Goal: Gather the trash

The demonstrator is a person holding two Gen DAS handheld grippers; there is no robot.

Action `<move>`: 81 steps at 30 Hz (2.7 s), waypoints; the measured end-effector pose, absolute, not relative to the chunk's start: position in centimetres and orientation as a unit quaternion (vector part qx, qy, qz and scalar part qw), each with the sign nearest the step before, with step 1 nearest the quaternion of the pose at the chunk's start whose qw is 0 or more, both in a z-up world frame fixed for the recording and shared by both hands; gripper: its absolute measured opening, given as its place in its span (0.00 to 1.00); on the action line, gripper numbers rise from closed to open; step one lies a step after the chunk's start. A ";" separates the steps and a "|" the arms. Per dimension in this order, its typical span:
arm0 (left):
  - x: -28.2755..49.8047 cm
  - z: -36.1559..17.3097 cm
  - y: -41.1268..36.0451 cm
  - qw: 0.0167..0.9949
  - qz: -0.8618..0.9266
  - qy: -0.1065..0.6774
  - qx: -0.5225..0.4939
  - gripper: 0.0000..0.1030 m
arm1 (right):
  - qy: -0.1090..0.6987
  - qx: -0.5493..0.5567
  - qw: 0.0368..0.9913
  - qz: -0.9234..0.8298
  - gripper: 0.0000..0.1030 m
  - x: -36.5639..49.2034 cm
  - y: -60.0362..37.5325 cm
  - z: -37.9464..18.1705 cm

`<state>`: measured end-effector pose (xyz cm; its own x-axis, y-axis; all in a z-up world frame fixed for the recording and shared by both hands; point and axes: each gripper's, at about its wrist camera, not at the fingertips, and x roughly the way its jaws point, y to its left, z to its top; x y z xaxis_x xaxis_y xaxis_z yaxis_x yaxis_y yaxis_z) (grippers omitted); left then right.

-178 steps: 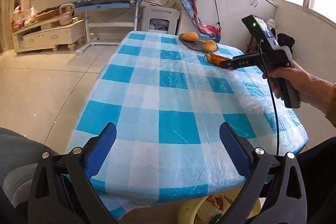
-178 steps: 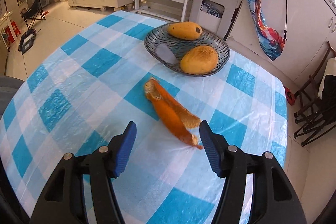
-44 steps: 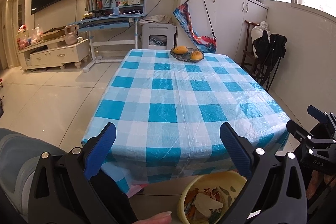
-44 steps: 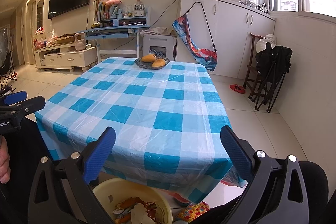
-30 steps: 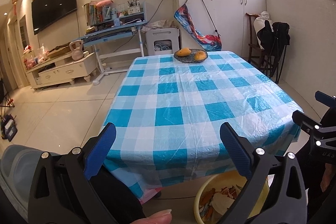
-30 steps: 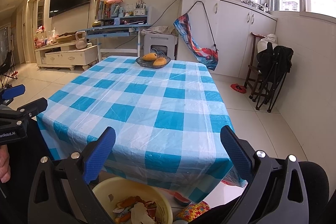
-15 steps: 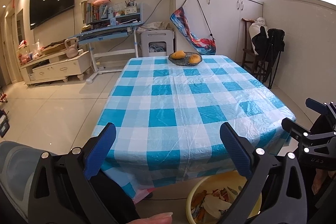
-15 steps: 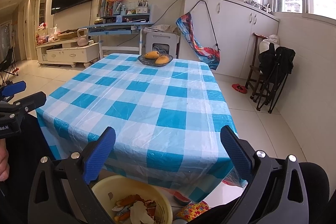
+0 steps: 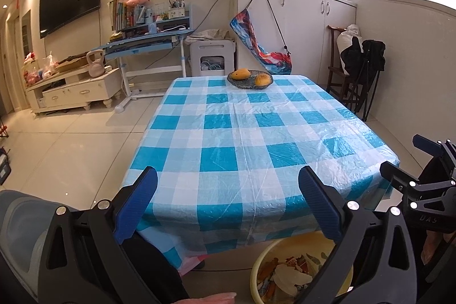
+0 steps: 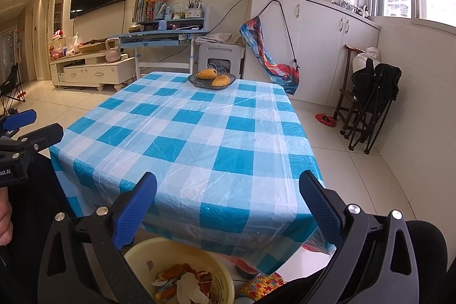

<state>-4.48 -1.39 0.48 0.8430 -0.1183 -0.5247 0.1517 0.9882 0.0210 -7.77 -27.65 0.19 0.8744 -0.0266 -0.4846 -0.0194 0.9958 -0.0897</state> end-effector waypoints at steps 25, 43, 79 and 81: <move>-4.4 0.5 -1.5 0.959 -0.070 0.272 0.031 0.93 | 0.251 -0.049 0.967 0.000 0.93 -7.8 -27.5 0.1; -4.4 0.0 -1.2 0.959 -0.066 0.273 0.033 0.93 | 0.253 -0.049 0.966 0.001 0.93 -7.6 -27.5 0.2; -4.3 0.1 -1.5 0.959 -0.066 0.274 0.034 0.93 | 0.254 -0.050 0.966 0.002 0.93 -7.6 -27.4 0.2; -4.3 0.1 -1.5 0.959 -0.067 0.274 0.034 0.93 | 0.255 -0.051 0.966 0.002 0.93 -7.5 -27.4 0.2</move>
